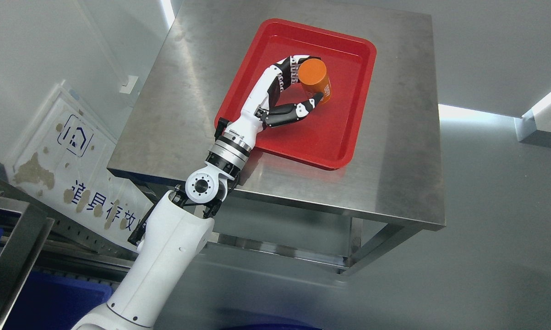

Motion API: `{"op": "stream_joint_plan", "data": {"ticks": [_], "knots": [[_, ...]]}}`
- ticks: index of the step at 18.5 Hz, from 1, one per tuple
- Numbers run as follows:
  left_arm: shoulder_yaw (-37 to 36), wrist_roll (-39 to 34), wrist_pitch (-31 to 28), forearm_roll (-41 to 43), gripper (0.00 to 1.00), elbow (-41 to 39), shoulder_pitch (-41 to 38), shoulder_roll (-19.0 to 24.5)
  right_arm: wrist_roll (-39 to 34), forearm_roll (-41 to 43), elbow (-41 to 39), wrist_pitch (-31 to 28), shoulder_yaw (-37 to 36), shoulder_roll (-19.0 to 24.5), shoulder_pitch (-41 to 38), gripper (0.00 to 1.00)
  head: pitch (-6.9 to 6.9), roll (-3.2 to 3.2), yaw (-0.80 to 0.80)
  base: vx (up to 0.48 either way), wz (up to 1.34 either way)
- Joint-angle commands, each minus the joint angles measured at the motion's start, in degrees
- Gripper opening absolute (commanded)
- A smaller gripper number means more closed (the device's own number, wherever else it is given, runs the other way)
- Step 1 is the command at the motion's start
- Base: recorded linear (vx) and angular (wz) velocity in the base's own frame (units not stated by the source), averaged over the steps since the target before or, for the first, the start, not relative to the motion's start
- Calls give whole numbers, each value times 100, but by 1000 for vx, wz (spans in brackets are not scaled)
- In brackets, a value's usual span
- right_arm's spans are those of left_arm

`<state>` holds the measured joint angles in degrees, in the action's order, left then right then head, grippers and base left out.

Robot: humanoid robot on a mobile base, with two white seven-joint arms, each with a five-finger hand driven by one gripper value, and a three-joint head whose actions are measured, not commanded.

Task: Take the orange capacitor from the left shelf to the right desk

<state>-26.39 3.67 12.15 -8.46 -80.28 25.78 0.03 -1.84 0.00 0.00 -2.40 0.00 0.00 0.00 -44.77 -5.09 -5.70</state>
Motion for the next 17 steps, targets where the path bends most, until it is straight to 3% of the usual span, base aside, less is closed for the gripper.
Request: {"op": "stream_joint_plan", "data": {"ticks": [1,3,6,8,10,14,17], "knots": [[-130,11,-20,-7,19,346,49,97,-1,-26,-193,2,-62,-100,9,100,0,0,0,0,0],[-60,11,-37,-7,57,346,84,97,-1,-26,-193,2,-62,-100,9,100,0,0,0,-5,0],[124,11,33,-7,82,285,164,97,8,-26,-193,2,-62,-100,9,100,0,0,0,-4,0],[195,11,94,-7,92,232,225,97,-1,-26,-193,-6,-62,-100,9,100,0,0,0,0,0],[300,11,243,-7,99,206,234,97,-1,-26,-193,2,-62,-100,9,100,0,0,0,0,0],[757,81,726,-7,100,39,374,97,8,-26,-193,-6,-62,-100,9,100,0,0,0,0,0],[1493,116,956,-7,100,-66,287,97,8,-26,-193,2,-62,-100,9,100,0,0,0,0,0]]}}
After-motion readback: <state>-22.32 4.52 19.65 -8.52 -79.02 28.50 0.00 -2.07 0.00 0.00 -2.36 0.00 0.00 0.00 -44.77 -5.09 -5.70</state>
